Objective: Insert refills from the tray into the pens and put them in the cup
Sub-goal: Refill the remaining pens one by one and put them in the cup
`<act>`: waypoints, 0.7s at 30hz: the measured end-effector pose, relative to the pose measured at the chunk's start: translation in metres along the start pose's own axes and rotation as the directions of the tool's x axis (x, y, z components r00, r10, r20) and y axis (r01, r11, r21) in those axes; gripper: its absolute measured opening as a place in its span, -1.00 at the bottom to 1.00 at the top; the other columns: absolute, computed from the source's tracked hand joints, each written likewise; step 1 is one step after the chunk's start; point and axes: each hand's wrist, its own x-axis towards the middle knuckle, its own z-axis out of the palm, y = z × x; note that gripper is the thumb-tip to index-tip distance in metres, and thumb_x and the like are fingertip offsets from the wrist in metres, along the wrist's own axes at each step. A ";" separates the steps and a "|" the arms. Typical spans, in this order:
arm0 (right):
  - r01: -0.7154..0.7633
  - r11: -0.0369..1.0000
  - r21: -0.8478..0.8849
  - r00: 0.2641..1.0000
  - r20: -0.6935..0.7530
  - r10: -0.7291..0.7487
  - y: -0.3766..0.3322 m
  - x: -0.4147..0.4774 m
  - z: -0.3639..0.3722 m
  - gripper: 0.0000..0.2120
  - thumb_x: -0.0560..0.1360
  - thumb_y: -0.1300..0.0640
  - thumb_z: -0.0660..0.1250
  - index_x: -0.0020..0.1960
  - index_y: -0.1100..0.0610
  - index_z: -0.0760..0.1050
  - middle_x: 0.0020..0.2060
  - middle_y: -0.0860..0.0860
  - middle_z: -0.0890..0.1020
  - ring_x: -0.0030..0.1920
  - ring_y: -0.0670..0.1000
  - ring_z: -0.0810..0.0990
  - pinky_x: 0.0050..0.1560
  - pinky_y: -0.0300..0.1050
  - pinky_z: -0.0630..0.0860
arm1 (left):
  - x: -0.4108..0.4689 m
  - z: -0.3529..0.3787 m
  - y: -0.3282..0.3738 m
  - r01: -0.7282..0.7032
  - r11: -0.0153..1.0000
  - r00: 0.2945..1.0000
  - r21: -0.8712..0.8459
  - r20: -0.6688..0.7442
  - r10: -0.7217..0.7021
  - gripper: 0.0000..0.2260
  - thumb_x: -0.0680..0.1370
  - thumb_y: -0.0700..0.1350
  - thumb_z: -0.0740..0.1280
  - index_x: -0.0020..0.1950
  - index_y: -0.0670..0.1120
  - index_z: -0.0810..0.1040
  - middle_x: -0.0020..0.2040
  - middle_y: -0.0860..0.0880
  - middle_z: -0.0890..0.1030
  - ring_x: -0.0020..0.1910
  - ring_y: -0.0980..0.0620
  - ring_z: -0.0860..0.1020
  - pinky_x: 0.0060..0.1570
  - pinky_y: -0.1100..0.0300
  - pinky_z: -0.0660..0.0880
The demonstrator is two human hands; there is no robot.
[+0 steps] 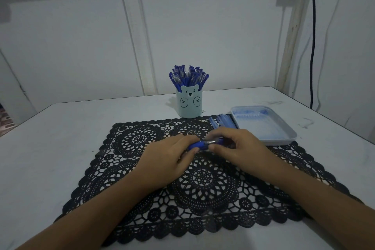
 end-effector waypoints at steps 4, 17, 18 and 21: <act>0.045 0.999 0.005 0.999 0.012 -0.045 -0.005 -0.003 -0.001 -0.84 0.45 0.12 0.36 -0.06 -0.14 0.54 -0.36 -0.40 0.55 -0.28 -0.34 0.50 -0.23 -0.48 0.35 | 0.002 -0.005 0.000 0.058 0.983 0.995 -0.173 0.091 -0.043 -0.68 0.54 0.11 0.09 0.06 0.00 0.56 -0.20 0.12 0.60 -0.23 0.18 0.49 -0.31 0.36 0.39; 0.152 0.988 0.009 0.988 -0.044 -0.151 -0.005 -0.003 0.000 -0.79 0.45 0.16 0.37 -0.07 -0.16 0.52 -0.22 -0.28 0.60 -0.21 -0.28 0.54 -0.20 -0.45 0.41 | 0.018 -0.020 0.003 0.292 0.846 0.930 -0.445 0.337 -0.143 -0.84 0.57 -0.06 0.22 -0.04 0.07 0.60 -0.45 0.13 0.50 -0.45 0.23 0.43 -0.41 0.39 0.30; 0.145 0.989 -0.015 0.988 -0.044 -0.146 -0.004 -0.002 0.001 -0.79 0.45 0.15 0.36 -0.05 -0.17 0.51 -0.22 -0.29 0.58 -0.21 -0.28 0.54 -0.20 -0.44 0.42 | 0.018 -0.020 0.003 0.278 0.869 0.933 -0.410 0.329 -0.143 -0.84 0.57 -0.05 0.23 0.03 0.04 0.60 -0.42 0.13 0.52 -0.43 0.23 0.44 -0.40 0.38 0.30; 0.112 0.990 -0.084 0.991 -0.068 -0.118 0.001 0.000 0.003 -0.78 0.46 0.10 0.35 0.00 -0.16 0.40 -0.21 -0.27 0.54 -0.22 -0.21 0.54 -0.18 -0.38 0.46 | 0.018 -0.018 0.001 0.194 0.925 0.958 -0.327 0.265 -0.107 -0.77 0.54 0.04 0.24 0.16 0.06 0.53 -0.22 0.12 0.59 -0.29 0.18 0.51 -0.30 0.36 0.39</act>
